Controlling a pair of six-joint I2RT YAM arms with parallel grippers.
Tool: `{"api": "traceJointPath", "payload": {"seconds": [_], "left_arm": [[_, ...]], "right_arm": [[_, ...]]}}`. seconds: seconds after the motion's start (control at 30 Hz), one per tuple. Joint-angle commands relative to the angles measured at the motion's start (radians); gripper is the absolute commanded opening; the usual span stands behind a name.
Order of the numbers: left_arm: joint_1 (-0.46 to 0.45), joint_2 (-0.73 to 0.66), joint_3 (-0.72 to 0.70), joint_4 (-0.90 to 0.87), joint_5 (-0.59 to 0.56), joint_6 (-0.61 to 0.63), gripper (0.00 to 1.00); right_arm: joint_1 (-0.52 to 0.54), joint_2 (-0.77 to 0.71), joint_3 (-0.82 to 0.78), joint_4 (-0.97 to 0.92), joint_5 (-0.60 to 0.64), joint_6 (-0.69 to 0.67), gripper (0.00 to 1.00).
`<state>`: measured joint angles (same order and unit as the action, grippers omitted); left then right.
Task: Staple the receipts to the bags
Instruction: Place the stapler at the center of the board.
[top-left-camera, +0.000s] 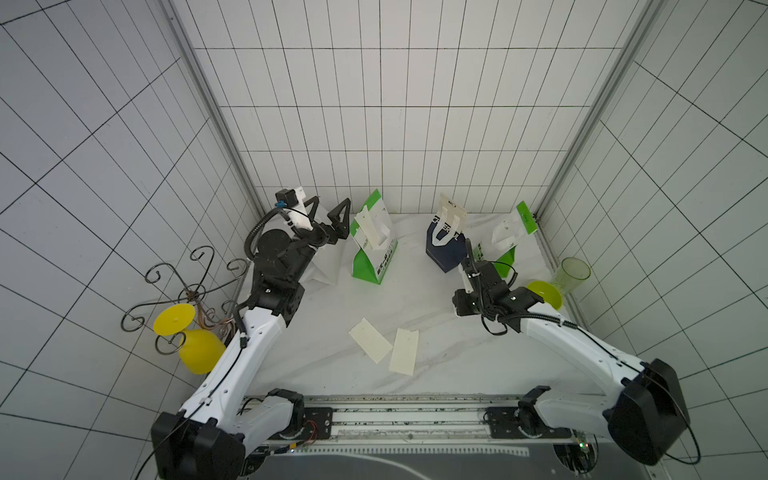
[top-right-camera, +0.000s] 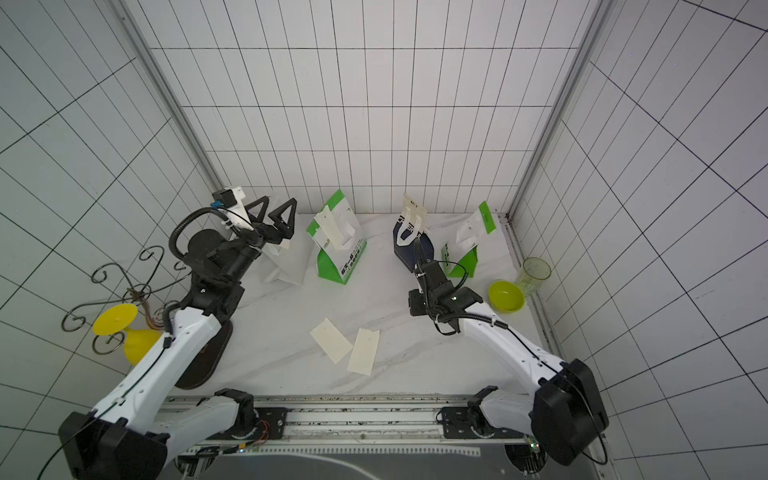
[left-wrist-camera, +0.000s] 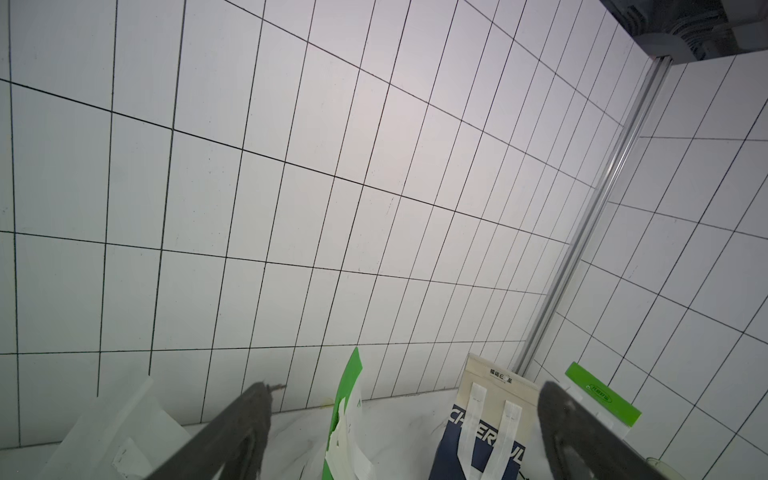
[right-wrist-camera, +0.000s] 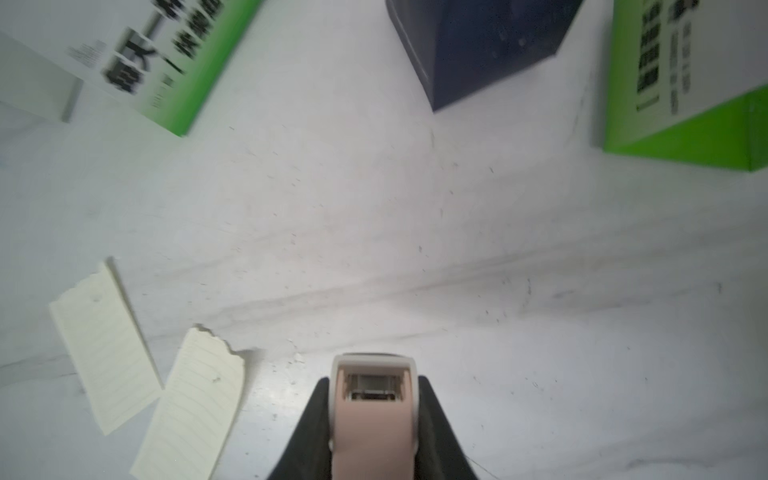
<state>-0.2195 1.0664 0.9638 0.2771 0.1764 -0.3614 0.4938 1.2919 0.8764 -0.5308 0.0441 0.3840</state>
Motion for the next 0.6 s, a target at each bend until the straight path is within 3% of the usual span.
{"api": "traceJointPath", "payload": {"seconds": [0.0,0.37,0.57], "left_arm": [[0.002,-0.004,-0.055,0.004,-0.015,-0.066,0.98],[0.002,-0.031,-0.042,-0.085,-0.011,-0.028,0.98],[0.002,-0.016,-0.027,-0.101,0.01,-0.03,0.98]], "right_arm": [[-0.052,0.048,-0.035,-0.064,0.007,0.028,0.0],[-0.09,0.289,0.01,-0.063,0.099,0.044,0.06],[-0.092,0.284,0.034,-0.063,0.086,0.04,0.42]]}}
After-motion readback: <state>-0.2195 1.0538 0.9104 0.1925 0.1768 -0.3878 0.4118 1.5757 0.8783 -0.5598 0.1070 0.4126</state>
